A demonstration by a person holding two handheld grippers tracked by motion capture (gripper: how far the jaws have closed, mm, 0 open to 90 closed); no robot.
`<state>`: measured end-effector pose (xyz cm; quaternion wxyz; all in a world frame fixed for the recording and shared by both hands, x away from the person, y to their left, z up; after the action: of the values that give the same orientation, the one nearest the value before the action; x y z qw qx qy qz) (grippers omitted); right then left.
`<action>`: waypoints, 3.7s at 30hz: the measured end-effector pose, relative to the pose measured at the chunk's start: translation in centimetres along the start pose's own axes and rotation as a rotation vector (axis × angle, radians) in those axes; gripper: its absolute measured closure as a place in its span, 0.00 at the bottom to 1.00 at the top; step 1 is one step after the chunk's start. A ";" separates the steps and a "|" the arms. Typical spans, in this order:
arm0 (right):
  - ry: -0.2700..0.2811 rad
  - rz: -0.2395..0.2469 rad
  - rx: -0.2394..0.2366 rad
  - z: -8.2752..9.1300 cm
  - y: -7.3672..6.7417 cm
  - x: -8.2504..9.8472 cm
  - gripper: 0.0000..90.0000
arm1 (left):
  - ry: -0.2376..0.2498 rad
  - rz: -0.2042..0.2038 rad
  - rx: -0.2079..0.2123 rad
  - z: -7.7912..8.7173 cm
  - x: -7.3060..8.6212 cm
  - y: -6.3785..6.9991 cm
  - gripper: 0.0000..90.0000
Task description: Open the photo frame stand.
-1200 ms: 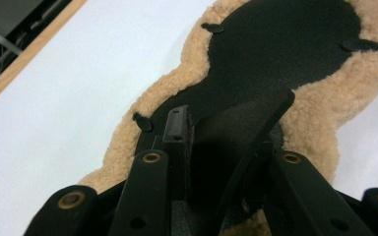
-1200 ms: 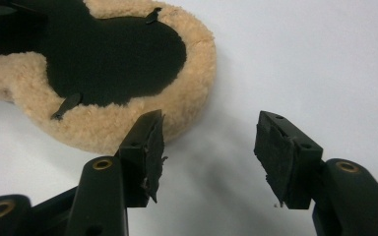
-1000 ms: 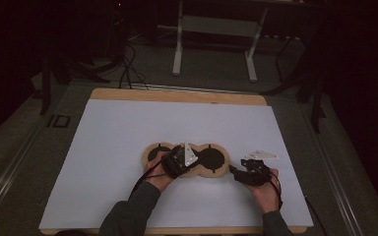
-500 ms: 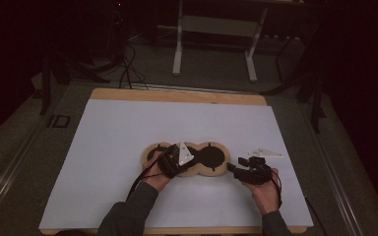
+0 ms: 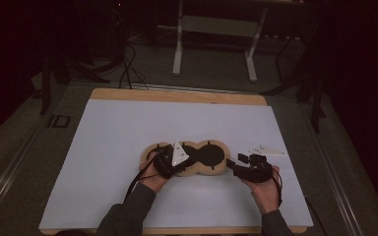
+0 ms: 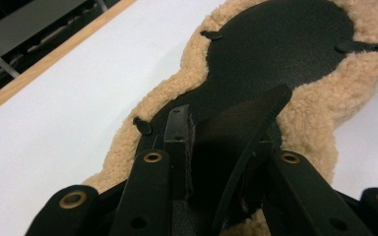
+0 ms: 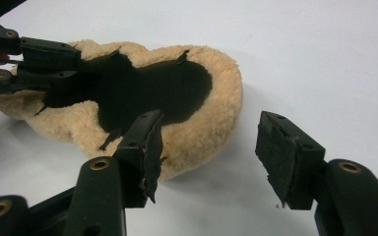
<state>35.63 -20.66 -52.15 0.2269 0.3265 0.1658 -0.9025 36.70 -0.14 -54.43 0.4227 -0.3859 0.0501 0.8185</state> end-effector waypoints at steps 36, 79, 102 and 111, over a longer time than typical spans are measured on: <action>-0.126 0.020 -0.105 -0.9 -2.4 -3.8 0.30 | 0.134 0.091 0.018 2.0 0.7 -1.0 0.81; -0.213 -0.092 -0.341 -1.5 -4.4 -5.8 0.41 | 0.212 0.199 0.095 4.0 1.6 -1.8 0.75; -0.196 -0.095 -0.424 -0.7 -4.5 -6.2 0.60 | 0.161 0.171 0.154 5.7 3.3 -1.2 0.51; -0.208 -0.067 -0.407 -0.8 -4.4 -6.1 0.63 | 0.124 0.142 0.207 6.5 5.1 -1.1 0.49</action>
<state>37.94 -14.73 -48.03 0.2737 0.1737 0.3309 -0.8863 31.92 6.56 -53.07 0.3975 -0.3855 0.1876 0.8113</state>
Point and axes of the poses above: each handheld gripper's, and its own axes: z roughly backward along the jaws, x roughly out of its underside, y roughly to its right, the point moved 8 cm from there along -z, roughly forward along the jaws, and after that the axes turned 12 degrees about -y, right-handed, at the moved point
